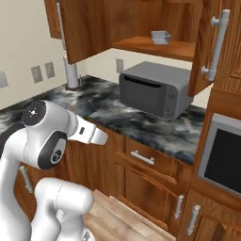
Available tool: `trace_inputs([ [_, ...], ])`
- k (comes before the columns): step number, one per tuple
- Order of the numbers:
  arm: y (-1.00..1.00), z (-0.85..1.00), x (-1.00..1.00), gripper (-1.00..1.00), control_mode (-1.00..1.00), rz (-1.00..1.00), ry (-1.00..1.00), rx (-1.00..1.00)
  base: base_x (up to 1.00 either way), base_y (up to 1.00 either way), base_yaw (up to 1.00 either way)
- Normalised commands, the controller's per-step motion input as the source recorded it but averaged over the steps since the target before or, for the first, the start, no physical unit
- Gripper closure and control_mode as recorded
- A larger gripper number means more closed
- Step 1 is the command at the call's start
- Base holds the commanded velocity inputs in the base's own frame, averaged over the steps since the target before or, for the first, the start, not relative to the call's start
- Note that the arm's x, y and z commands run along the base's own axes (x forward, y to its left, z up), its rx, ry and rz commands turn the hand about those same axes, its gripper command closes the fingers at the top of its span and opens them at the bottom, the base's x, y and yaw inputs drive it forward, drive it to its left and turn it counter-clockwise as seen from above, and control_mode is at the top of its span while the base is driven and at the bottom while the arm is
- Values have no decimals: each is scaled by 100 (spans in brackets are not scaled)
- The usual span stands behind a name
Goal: Retrieve the tupperware and aluminum foil from the cabinet and place them on the dining counter near the plate with lemon and kebab skewer to prepare for storing leftovers.
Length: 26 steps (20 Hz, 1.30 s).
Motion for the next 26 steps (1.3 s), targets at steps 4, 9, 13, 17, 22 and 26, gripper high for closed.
trace_inputs([
  [4,0,0,0,-100,100,0,0,0,97,3,-29],
  [9,0,0,0,-100,100,0,0,0,79,15,-26],
  [13,0,0,0,-100,100,0,0,0,58,30,-17],
  [17,0,0,0,-100,100,0,0,0,55,18,-15],
  [22,0,0,0,-100,100,0,0,0,65,0,-21],
  [26,0,0,0,-100,100,0,0,0,60,3,-20],
])
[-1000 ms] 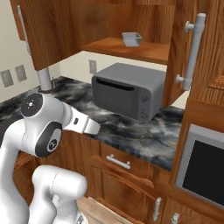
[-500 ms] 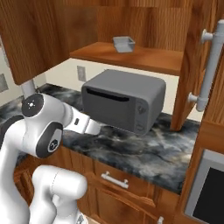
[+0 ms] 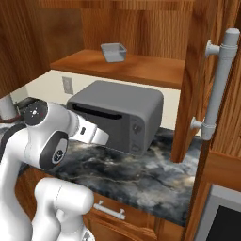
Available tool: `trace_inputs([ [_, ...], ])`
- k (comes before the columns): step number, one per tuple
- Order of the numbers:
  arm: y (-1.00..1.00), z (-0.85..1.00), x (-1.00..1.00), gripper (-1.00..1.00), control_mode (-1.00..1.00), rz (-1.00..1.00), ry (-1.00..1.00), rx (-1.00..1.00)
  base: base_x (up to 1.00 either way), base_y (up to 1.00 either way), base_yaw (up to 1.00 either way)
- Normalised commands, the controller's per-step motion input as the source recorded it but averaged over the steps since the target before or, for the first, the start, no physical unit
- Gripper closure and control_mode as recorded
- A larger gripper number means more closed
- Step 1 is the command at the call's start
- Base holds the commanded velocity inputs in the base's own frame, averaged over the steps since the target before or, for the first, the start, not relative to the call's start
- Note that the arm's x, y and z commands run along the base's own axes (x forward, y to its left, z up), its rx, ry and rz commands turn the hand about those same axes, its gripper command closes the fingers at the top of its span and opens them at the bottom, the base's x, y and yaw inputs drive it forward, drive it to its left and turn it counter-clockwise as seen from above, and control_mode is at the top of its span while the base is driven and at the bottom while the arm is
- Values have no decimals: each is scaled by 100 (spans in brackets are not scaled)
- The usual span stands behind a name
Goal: Retrieve the tupperware and aluminum foil from the cabinet and place them on the dining counter near the plate with lemon and kebab skewer to prepare for storing leftovers.
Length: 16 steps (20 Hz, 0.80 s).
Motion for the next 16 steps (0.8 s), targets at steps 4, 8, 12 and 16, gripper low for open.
trace_inputs([
  [4,0,0,0,-100,100,0,0,0,22,16,-9],
  [8,8,66,0,-100,-100,0,-14,0,0,0,0],
  [12,0,99,0,-100,-100,0,-12,0,0,0,0],
  [16,1,96,0,-100,-100,1,-11,0,0,0,0],
])
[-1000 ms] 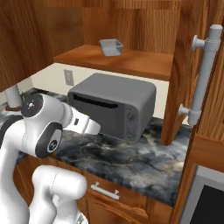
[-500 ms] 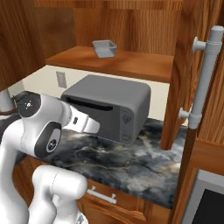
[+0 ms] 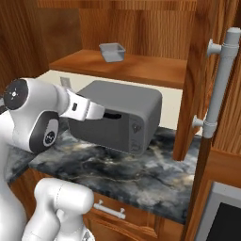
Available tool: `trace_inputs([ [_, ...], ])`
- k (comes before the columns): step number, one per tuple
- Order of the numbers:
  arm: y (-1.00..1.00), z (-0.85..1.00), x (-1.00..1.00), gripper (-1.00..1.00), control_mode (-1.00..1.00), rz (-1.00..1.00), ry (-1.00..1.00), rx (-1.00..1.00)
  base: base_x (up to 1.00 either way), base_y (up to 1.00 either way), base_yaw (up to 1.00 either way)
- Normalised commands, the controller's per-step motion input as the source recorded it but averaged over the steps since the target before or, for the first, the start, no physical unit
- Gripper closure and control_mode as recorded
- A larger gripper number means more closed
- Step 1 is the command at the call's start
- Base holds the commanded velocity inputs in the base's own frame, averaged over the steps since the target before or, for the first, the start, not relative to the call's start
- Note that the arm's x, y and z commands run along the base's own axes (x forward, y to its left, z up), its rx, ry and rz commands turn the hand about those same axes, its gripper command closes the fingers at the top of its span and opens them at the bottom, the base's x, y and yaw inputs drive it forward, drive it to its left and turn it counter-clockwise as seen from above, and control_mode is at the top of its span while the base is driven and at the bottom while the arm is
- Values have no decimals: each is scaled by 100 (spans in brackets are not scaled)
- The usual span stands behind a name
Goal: Retrieve the tupperware and aluminum foil from the cabinet and place them on the dining counter near the plate with lemon and kebab skewer to prepare for storing leftovers.
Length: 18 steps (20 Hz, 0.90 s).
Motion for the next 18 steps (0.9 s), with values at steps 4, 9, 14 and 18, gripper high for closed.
trace_inputs([
  [4,27,70,0,-100,-100,7,-2,-5,0,0,0],
  [9,35,49,3,-100,-100,13,-8,-7,0,0,0],
  [14,20,24,27,-100,-100,15,-7,-3,0,0,0],
  [18,0,0,59,-100,-100,7,4,0,0,0,0],
])
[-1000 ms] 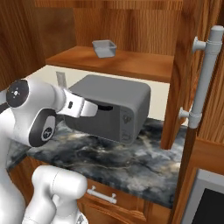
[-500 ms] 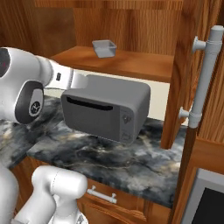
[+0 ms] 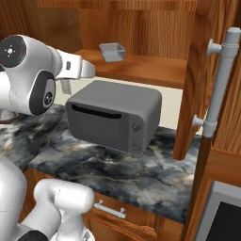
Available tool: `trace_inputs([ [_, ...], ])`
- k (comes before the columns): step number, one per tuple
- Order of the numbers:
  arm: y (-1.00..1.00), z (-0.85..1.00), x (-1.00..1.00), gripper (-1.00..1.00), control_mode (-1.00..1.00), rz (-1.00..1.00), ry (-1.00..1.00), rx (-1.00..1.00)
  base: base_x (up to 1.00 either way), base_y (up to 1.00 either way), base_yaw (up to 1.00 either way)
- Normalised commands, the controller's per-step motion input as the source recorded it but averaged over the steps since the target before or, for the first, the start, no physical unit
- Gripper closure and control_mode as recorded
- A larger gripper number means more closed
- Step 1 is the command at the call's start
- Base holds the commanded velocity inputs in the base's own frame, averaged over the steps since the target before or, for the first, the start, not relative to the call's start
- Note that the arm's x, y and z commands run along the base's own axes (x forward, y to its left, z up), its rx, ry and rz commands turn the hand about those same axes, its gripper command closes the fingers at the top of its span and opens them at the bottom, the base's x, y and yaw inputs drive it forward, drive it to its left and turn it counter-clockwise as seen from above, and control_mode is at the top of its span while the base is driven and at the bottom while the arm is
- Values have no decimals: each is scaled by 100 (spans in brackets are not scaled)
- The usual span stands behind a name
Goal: Retrieve the tupperware and aluminum foil from the cabinet and place them on the dining counter near the plate with lemon and kebab skewer to prepare for storing leftovers.
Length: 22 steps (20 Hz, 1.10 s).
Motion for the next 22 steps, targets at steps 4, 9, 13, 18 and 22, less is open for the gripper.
trace_inputs([
  [4,2,0,64,-100,-100,6,0,0,0,0,0],
  [9,1,0,66,-100,-100,13,0,0,0,0,0],
  [13,0,0,68,-100,-100,12,0,0,0,0,0],
  [18,0,0,69,-100,-100,10,0,0,0,0,0],
  [22,0,0,78,-100,-100,10,0,0,0,0,0],
])
